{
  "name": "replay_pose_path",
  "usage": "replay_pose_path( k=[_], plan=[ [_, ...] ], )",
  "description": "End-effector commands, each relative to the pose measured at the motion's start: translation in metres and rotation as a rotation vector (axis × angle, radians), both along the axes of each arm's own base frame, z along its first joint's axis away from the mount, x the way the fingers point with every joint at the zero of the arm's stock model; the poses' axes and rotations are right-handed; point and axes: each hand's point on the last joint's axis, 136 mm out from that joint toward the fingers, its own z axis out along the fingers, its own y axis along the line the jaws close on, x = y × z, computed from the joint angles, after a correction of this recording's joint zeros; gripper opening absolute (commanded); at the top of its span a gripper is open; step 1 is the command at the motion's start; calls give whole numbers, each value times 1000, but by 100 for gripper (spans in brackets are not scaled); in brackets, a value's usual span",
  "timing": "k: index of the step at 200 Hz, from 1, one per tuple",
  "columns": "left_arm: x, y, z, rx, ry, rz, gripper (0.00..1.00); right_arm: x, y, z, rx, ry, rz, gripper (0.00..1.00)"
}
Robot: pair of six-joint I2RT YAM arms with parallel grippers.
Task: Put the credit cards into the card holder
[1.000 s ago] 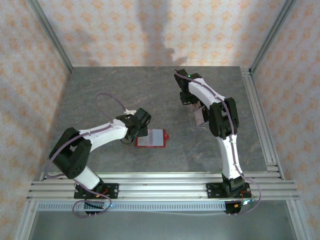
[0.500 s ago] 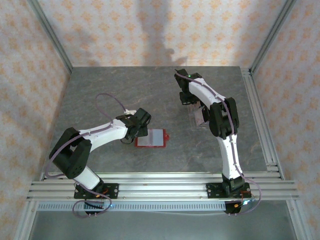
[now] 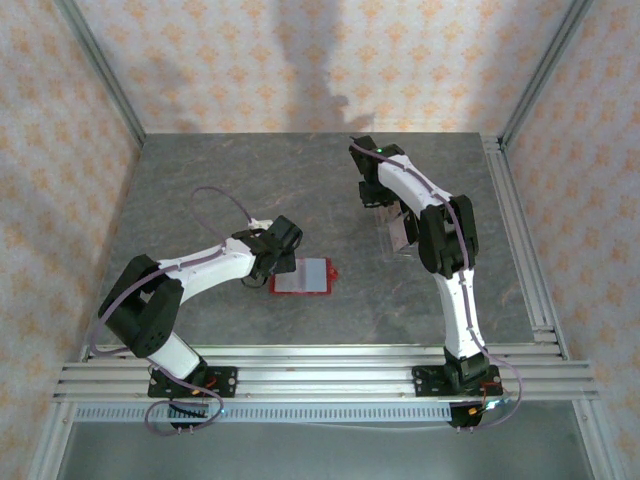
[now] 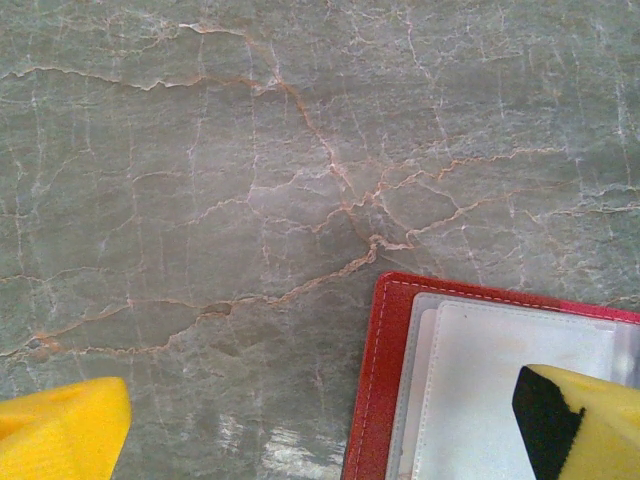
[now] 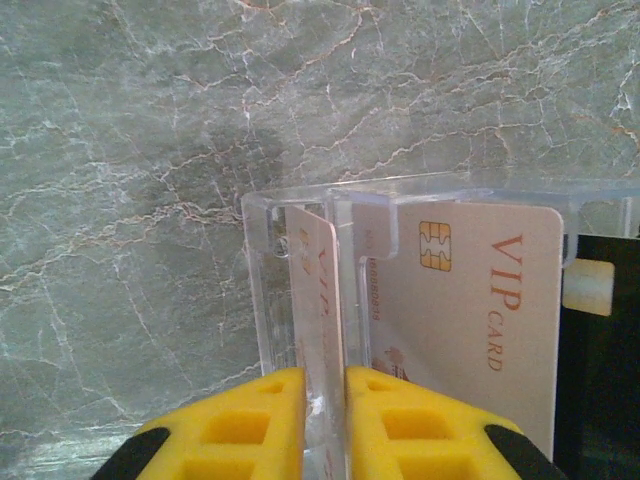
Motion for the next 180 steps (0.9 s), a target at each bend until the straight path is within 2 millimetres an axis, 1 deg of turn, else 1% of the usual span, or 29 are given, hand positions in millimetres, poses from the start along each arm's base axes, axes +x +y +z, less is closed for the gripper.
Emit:
replay_pose_path(
  k=[1, 48, 114, 131, 146, 180],
  plan=[
    [2, 4, -5, 7, 7, 12, 100, 5, -3, 28, 23, -52, -13, 17],
    [1, 4, -5, 7, 8, 13, 100, 4, -2, 24, 28, -39, -9, 14],
    [3, 3, -4, 4, 5, 12, 100, 3, -2, 26, 40, -33, -4, 1],
    [3, 2, -3, 2, 8, 11, 100, 4, -2, 31, 53, -39, -6, 0],
    [4, 2, -1, 4, 6, 10, 100, 5, 0, 40, 72, -52, -4, 0],
    [6, 2, 5, 13, 1, 5, 100, 7, 9, 72, 144, -110, -2, 0]
  ],
)
